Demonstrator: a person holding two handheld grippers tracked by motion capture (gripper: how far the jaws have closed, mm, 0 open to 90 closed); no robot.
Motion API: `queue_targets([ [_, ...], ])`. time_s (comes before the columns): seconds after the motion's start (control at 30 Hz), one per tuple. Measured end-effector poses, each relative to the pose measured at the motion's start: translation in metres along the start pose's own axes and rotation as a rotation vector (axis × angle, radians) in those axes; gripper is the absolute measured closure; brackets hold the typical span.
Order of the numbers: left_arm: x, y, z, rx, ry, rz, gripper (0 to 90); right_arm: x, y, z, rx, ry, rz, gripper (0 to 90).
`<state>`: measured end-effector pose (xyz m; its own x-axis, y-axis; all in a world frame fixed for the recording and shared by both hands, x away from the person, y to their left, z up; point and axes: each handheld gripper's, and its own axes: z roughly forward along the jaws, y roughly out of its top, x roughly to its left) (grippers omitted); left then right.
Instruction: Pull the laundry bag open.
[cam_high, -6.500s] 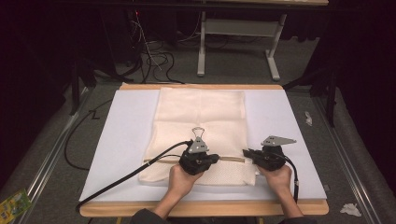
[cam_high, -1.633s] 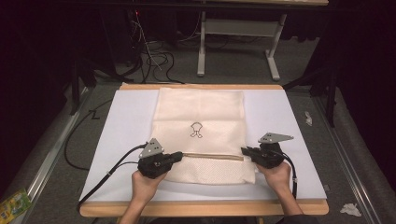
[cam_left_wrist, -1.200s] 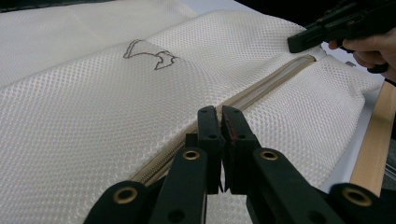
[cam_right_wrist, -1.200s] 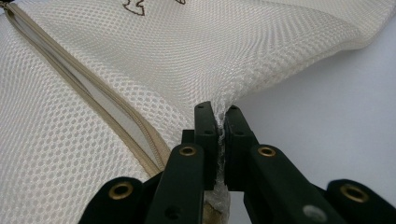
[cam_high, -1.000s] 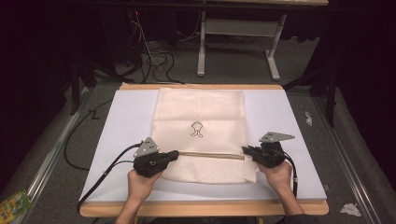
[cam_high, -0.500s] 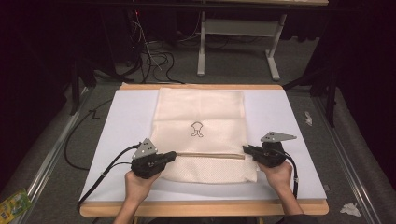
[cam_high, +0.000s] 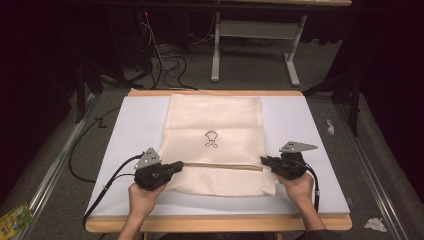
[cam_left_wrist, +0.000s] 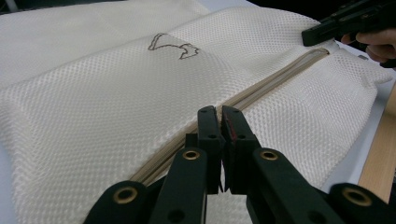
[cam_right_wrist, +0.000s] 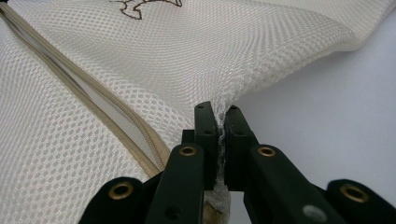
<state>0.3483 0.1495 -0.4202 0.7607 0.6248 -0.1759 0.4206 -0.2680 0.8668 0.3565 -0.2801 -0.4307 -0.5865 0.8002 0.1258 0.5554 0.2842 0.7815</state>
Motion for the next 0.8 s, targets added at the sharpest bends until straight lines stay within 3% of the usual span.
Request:
queue_targets([
  [0.3, 0.0073, -0.0002, -0.0073, -0.004, 0.005, -0.03, 87.1, -0.0025, 0.0002, -0.002, -0.003, -0.003, 0.012, 88.1],
  [0.8, 0.0069, -0.0016, -0.0066, 0.004, 0.012, -0.017, 87.1, -0.0026, -0.0007, -0.0024, -0.009, -0.002, 0.003, 88.1],
])
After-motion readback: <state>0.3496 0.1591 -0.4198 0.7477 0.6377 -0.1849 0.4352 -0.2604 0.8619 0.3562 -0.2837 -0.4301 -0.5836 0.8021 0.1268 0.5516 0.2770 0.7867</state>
